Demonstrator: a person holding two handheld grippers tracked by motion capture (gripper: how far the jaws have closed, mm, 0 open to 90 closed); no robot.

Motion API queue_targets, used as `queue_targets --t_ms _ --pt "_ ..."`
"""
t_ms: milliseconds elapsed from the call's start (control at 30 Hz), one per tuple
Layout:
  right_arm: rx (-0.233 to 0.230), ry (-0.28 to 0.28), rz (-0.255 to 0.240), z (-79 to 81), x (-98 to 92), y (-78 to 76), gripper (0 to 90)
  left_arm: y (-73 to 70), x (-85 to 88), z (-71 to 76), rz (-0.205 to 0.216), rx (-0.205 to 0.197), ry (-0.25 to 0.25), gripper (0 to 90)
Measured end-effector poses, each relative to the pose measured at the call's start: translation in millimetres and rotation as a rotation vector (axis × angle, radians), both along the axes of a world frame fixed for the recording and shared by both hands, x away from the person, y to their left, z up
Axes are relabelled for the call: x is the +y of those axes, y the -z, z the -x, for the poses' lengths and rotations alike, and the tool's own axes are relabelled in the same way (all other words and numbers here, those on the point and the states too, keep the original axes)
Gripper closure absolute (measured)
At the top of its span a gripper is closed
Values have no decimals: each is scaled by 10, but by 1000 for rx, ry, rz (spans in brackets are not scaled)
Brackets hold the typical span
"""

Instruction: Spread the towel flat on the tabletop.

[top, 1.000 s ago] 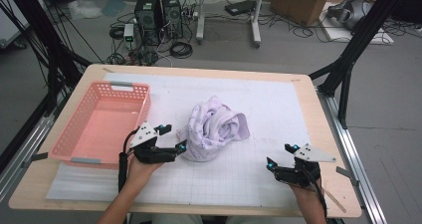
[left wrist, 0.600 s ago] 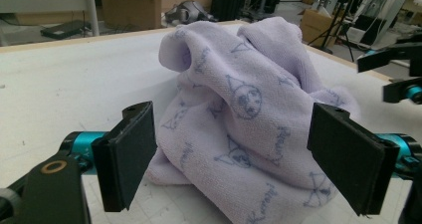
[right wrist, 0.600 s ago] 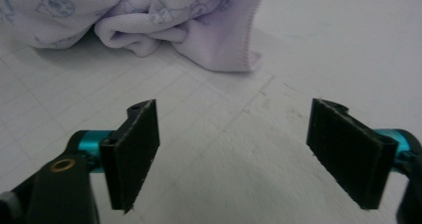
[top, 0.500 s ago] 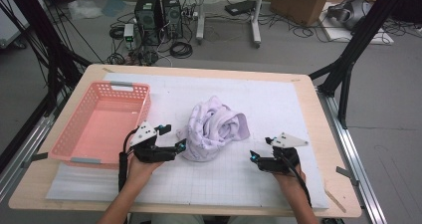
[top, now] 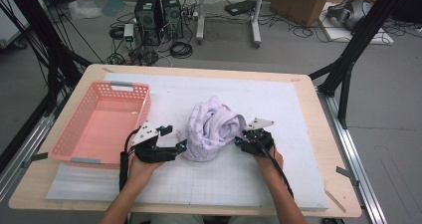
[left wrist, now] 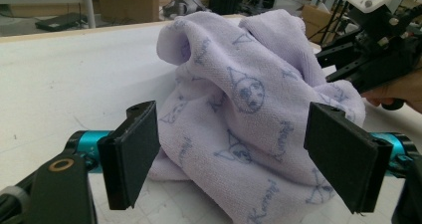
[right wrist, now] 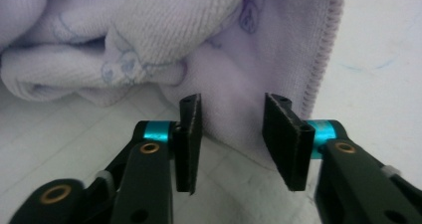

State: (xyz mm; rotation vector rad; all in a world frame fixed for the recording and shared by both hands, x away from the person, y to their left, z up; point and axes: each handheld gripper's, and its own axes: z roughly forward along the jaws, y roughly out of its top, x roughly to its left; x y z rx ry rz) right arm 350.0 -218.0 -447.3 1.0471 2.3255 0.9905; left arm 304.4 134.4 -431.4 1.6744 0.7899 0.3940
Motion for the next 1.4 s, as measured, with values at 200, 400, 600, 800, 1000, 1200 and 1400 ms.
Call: queue_targets --t_ms 200,400,600,800,1000,1200,1400 --pt "11 -21 18 52 -81 -38 861 1 -3 4 3 3 -1 233" --pt "33 -78 19 231 -134 -93 871 -1 14 0 13 7 -5 236" --pt "29 -148 29 599 -333 -184 871 0 -8 -3 20 7 -5 240" --pt "47 -172 30 897 -578 -223 872 4 -32 -10 21 7 -4 241" --pt "83 -252 23 1191 -685 -237 872 5 -33 -17 27 6 -13 241" --pt "10 -250 3 1226 -628 -287 611 -6 -29 -10 31 -1 -16 241" --pt "-86 -244 -65 993 -367 -451 524 -3 -42 -11 25 -6 -11 242"
